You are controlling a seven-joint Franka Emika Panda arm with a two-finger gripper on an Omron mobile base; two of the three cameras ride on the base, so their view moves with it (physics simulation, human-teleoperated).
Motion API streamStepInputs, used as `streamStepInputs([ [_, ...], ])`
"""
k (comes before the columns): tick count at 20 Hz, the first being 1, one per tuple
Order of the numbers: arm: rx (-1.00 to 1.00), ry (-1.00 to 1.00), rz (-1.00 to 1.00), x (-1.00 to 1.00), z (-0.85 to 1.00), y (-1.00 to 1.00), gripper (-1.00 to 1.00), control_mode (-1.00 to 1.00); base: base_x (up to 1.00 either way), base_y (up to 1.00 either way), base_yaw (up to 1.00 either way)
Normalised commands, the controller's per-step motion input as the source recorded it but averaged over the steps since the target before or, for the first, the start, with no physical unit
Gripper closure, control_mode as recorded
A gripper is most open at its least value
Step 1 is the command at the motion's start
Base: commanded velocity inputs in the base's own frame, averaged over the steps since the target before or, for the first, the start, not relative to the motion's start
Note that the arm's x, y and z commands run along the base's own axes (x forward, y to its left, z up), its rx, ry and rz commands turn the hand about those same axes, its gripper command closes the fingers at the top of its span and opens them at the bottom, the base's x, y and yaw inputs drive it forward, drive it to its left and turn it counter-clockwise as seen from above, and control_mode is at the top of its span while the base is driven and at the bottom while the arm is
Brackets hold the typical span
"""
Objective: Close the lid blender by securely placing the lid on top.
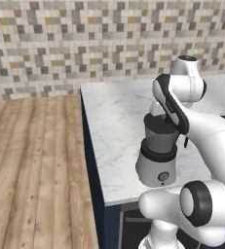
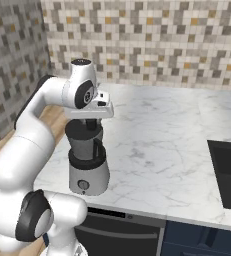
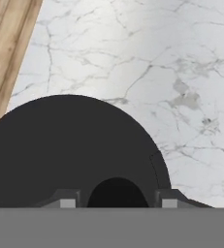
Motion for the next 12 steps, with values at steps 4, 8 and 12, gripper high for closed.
streamStepInputs([
  [4, 0.00, 0.00, 0.01, 0.00, -0.02, -0.01, 1.00, -1.00, 0.00, 0.00, 0.00],
  [8, 0.00, 0.04, 0.01, 0.00, 0.02, -0.01, 1.00, -1.00, 0.00, 0.00, 0.00],
  [12, -0.02, 0.15, 0.01, 0.00, 0.01, 0.00, 1.00, -1.00, 0.00, 0.00, 0.00],
])
